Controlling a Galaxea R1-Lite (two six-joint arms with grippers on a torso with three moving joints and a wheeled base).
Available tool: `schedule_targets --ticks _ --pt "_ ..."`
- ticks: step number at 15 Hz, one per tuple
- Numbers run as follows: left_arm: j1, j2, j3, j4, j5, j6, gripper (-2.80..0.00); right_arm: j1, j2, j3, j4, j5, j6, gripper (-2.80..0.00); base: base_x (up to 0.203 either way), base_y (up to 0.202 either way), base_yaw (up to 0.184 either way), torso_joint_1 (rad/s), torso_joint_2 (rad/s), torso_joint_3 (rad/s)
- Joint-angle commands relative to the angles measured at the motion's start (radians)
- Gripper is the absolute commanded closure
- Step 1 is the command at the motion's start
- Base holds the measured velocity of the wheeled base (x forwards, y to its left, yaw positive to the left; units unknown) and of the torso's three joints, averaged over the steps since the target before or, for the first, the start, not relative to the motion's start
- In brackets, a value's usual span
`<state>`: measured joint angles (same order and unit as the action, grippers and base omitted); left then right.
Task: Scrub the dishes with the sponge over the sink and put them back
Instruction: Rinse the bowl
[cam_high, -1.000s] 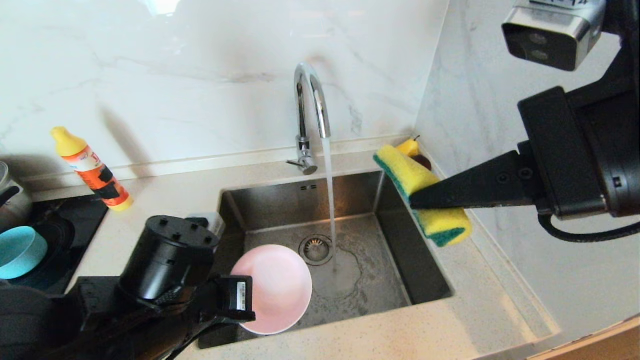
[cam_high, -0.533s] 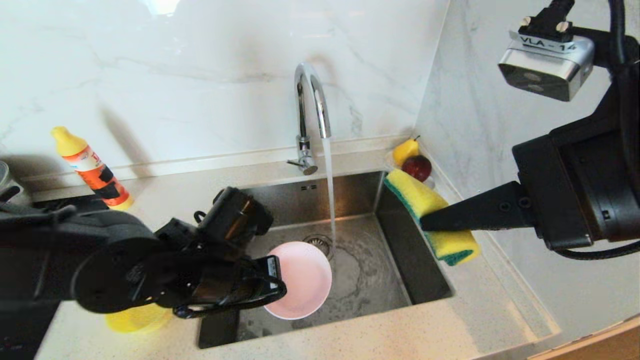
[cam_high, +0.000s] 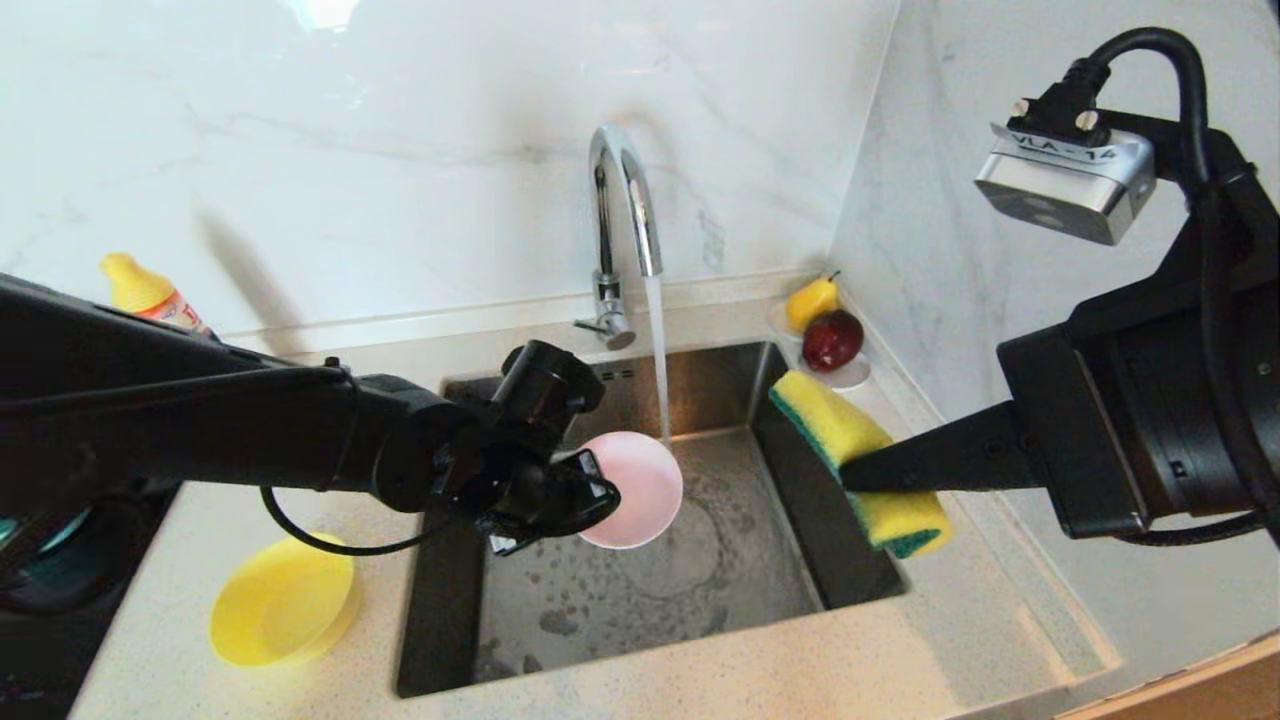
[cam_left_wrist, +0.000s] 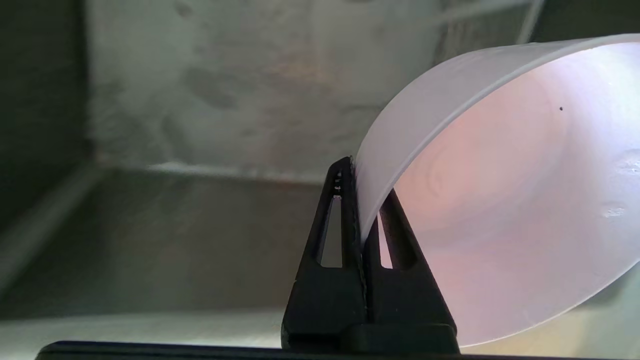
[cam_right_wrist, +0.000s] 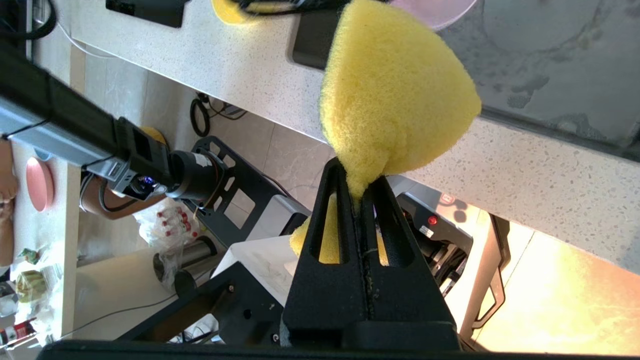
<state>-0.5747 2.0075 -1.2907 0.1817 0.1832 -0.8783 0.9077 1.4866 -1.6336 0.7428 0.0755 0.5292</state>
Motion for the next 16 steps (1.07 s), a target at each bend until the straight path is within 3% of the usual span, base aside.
schedule_targets --ticks 1,10,16 --pt "0.004 0.045 -0.056 0.001 0.001 -0.011 0.00 0.000 -0.011 0.004 0.004 0.001 0.005 0.00 0.000 0.000 0.000 0.000 0.00 0.000" --pt "0.030 0.166 -0.202 0.001 -0.002 -0.023 0.00 0.000 -0.034 0.099 -0.115 0.007 0.005 0.00 0.000 0.000 0.000 0.000 0.00 0.000" --pt "0.047 0.212 -0.293 0.004 -0.001 -0.022 0.00 0.002 -0.041 0.117 -0.117 0.012 0.003 0.00 0.000 0.000 0.000 0.000 0.00 0.000"
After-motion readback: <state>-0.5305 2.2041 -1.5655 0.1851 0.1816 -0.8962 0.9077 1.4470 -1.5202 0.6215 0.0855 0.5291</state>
